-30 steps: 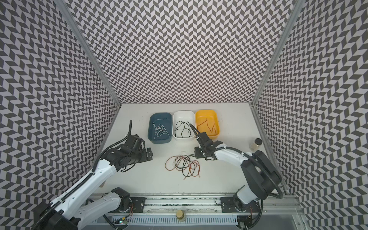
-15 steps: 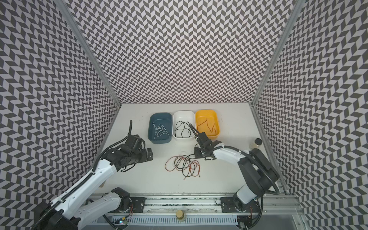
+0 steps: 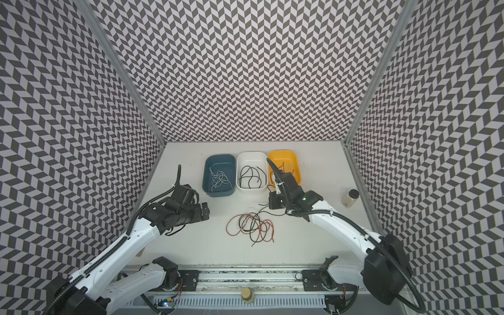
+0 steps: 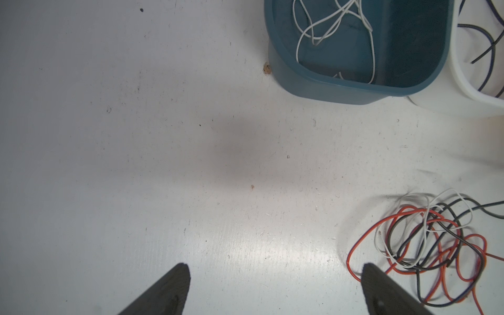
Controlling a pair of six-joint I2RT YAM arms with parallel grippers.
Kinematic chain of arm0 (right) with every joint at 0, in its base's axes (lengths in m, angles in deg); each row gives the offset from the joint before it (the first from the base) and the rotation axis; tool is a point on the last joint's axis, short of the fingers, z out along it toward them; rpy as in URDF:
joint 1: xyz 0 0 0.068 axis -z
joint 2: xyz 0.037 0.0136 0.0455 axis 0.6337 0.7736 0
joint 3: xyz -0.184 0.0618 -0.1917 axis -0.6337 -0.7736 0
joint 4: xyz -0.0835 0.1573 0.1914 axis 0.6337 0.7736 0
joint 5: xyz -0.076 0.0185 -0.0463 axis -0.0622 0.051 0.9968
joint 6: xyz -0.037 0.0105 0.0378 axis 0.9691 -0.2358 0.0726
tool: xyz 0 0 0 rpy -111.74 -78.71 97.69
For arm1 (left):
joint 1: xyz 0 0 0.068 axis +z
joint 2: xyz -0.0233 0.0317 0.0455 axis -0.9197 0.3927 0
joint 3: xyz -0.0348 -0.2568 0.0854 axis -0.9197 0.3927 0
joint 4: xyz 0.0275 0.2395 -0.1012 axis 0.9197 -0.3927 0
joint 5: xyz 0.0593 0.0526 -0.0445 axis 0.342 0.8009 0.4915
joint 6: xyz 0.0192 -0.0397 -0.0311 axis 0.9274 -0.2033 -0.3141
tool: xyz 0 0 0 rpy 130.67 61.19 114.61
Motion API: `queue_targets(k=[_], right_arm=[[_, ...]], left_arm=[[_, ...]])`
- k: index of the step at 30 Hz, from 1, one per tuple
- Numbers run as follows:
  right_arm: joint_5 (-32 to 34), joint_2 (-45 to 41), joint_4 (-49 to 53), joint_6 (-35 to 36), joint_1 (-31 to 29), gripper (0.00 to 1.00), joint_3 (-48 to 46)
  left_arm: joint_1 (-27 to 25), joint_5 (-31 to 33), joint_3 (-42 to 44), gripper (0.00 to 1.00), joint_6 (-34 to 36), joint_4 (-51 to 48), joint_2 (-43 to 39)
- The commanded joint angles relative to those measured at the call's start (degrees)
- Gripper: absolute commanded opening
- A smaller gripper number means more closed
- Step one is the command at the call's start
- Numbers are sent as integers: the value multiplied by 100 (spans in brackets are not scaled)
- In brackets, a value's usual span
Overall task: Untangle the cables
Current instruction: 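Lift the black wire high with the right gripper, pulling it from the pile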
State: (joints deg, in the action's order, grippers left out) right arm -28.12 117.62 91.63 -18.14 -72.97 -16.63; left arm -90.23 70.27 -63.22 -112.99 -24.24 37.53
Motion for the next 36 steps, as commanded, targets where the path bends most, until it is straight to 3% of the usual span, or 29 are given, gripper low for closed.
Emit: queue_targets(k=[1, 8, 19, 36], right_arm=[[53, -388, 376, 130, -57, 0, 407], [96, -671, 1121, 373, -318, 0, 1453], [842, -655, 1668, 905, -1195, 0, 2948], [365, -164, 2230, 1328, -1293, 0, 4890]], left_arm=[[-29, 26, -148, 100, -8, -96, -50], [-29, 18, -148, 100, -9, -101, -49], [-31, 15, -163, 100, -10, -114, -18], [-33, -41, -179, 100, 17, -127, 15]])
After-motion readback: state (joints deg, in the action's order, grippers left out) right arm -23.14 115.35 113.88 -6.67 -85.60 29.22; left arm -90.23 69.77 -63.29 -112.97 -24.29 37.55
